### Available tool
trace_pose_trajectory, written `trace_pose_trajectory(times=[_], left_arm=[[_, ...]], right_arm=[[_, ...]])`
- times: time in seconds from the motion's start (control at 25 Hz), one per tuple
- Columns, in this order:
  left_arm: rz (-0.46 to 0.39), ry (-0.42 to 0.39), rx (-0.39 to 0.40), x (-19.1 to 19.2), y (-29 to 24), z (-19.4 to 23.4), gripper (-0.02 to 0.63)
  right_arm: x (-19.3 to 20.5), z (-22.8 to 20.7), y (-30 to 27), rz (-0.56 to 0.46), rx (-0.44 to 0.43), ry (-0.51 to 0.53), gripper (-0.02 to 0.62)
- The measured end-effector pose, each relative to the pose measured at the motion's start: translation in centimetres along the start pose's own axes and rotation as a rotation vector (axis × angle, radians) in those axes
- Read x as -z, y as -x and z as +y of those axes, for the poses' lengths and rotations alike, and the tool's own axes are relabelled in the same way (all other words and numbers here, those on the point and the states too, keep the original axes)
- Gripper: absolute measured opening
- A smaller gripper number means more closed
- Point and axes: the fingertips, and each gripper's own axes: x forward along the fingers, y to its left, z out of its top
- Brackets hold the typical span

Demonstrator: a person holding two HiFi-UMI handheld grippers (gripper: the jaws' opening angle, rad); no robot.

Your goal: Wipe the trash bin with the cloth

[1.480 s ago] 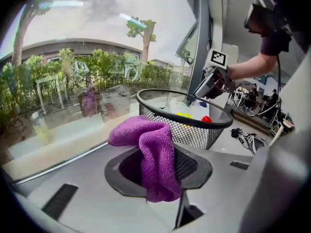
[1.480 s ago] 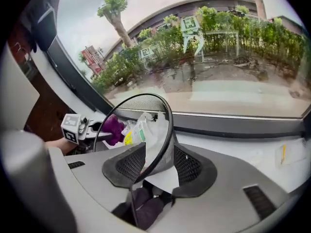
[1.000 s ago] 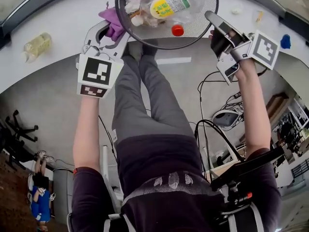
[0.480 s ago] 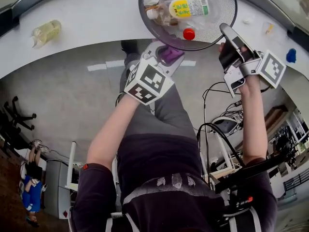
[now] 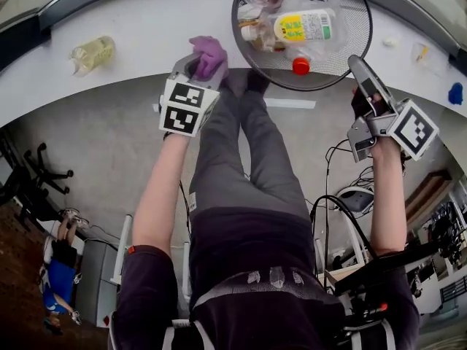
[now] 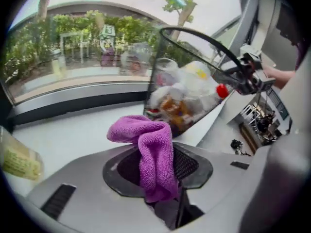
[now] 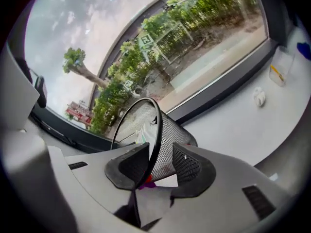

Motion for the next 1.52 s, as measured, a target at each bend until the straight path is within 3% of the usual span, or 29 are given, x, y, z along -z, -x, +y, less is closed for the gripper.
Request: trace_pose_trajectory(times=[0.12,0.24,0.32,0.48,0.56,0.72,0.88,0.92,1.0,1.12,1.28,1.4,1.52], left_arm=[[-0.041,0.022,-0.063,-2.5,1.2,5.7,0.15],[-0.052,0.023,-0.077,-4.5,0.6,8.9,0.242],[-0.02,0.018,-0.074,-4.4,-0.1,9.6,0.281],[0.009,-0.001,-0.057,-4.8,0.5,9.4,0.295],[-0.027,0.001,-0.055,-6.7,2.6,9.3,0.295],[-0.124,0.005,-0.033,-11.7,9.2,6.9,0.295],[-0.356,-0.108,-0.061,-21.4,18.8,5.2,0.293],[-0.422,-0.146,-0.064,-23.8,21.4,4.6,0.284],[-0.531,-0.199,-0.056,-27.4,26.1,3.1,0.199],[-0.649,-0.209,0.019,-30.5,31.5,0.6,0.0],[-0.723,-0.223,0.149,-31.0,35.5,-4.6,-0.003],[-0.709,-0.281,0.17,-30.3,35.2,-7.4,-0.003],[-0.692,-0.275,0.188,-30.2,34.5,-8.4,-0.003]], right_arm=[[-0.6,0.9,0.3,-0.026,0.015,0.074,0.127],[-1.7,0.4,1.1,-0.064,0.055,0.122,0.127],[-2.0,-0.6,2.0,-0.088,0.097,0.126,0.127],[-3.1,-1.7,5.0,-0.17,0.182,0.088,0.127],[-5.1,0.2,6.2,-0.194,0.211,0.179,0.127],[-8.1,6.2,8.1,-0.204,0.14,0.313,0.127],[-10.9,13.4,9.6,-0.246,-0.011,0.404,0.126],[-11.4,15.4,10.0,-0.252,-0.048,0.432,0.121],[-11.7,19.0,10.8,-0.26,-0.104,0.489,0.026],[-12.1,24.0,12.0,-0.283,-0.174,0.558,0.0],[-11.0,28.2,13.8,-0.294,-0.241,0.59,0.0],[-10.8,29.1,15.0,-0.31,-0.239,0.612,0.0],[-11.2,29.6,16.3,-0.334,-0.24,0.629,0.0]])
